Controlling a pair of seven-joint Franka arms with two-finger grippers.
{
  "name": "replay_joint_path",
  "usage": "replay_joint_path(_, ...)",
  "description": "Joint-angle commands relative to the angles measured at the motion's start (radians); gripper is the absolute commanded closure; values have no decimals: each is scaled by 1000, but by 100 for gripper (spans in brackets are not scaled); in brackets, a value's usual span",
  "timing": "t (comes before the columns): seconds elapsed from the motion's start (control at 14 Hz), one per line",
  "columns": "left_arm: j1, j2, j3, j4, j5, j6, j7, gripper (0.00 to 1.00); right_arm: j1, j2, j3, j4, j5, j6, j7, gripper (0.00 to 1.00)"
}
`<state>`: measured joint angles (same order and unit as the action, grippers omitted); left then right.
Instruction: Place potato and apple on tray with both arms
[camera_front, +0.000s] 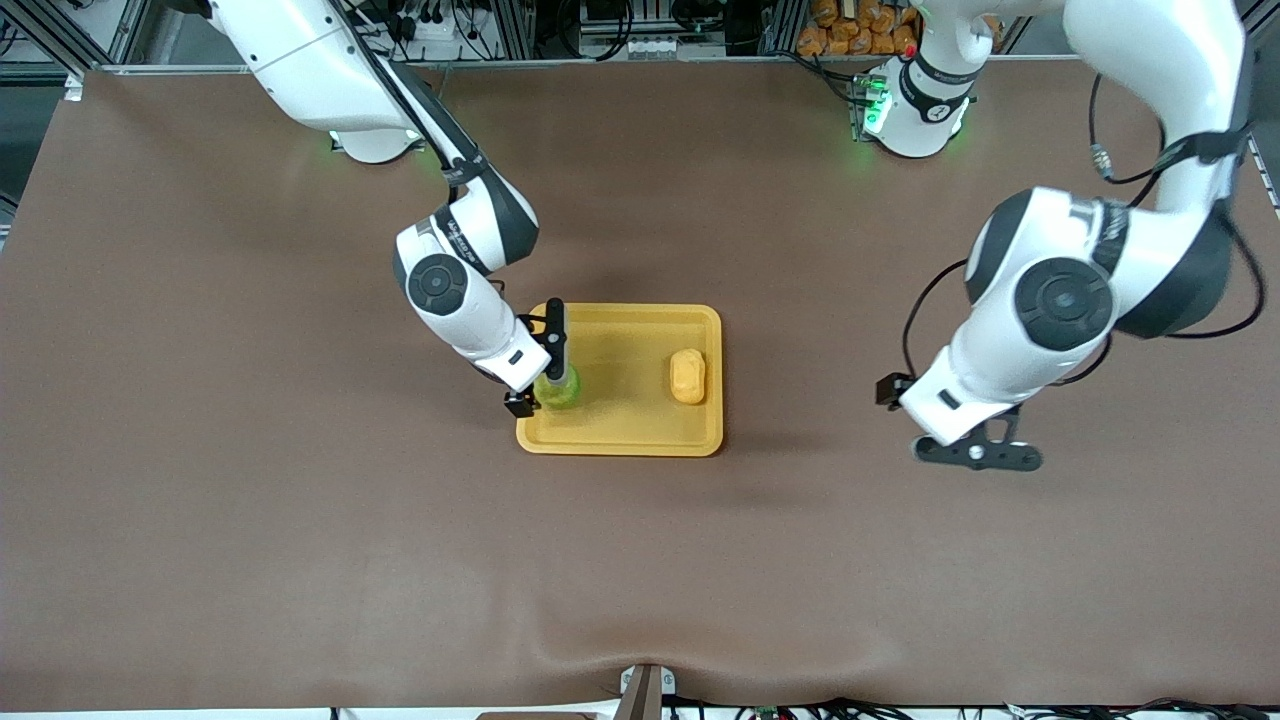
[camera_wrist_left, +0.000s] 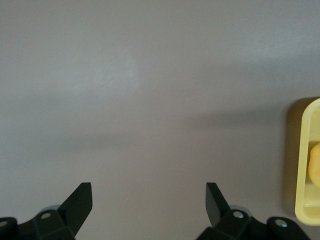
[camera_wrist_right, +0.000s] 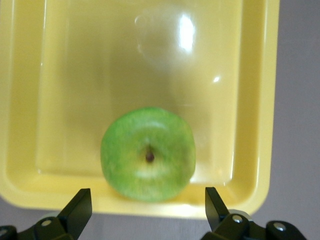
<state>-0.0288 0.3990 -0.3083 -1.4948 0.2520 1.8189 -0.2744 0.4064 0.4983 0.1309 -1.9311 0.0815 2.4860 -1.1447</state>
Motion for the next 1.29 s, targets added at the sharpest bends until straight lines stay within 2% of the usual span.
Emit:
replay_joint_path(0.0,55,-98,-8,-35,-17,-41,14,0,-37,-46,9,-12,9,-59,3,0)
replay_joint_path(0.21,85,-169,-3,-27,-101,-75,12,0,-86,-89,9,-9,9,-131,-7,0)
replay_joint_path(0.5,107,-244,1,-22,-109,-101,12,0,-159,-162,9,-14,9,-211,5,0)
replay_joint_path(0.64,112,-276,1,-24,-111,-157,17,0,-202,-202,7,-8,17,-225,16,0)
replay_joint_path(0.86,147,-307,1,-24,-140,-228,46,0,-247,-254,1,-6,15,-236,159,0)
replay_joint_path(1.07,211,-351,9,-25,-232,-231,127,0,-377,-297,3,1,15,-260,194,0)
replay_joint_path(1.21,146,-394,90,-47,-243,-237,130,0,-449,-342,4,3,17,-301,195,0)
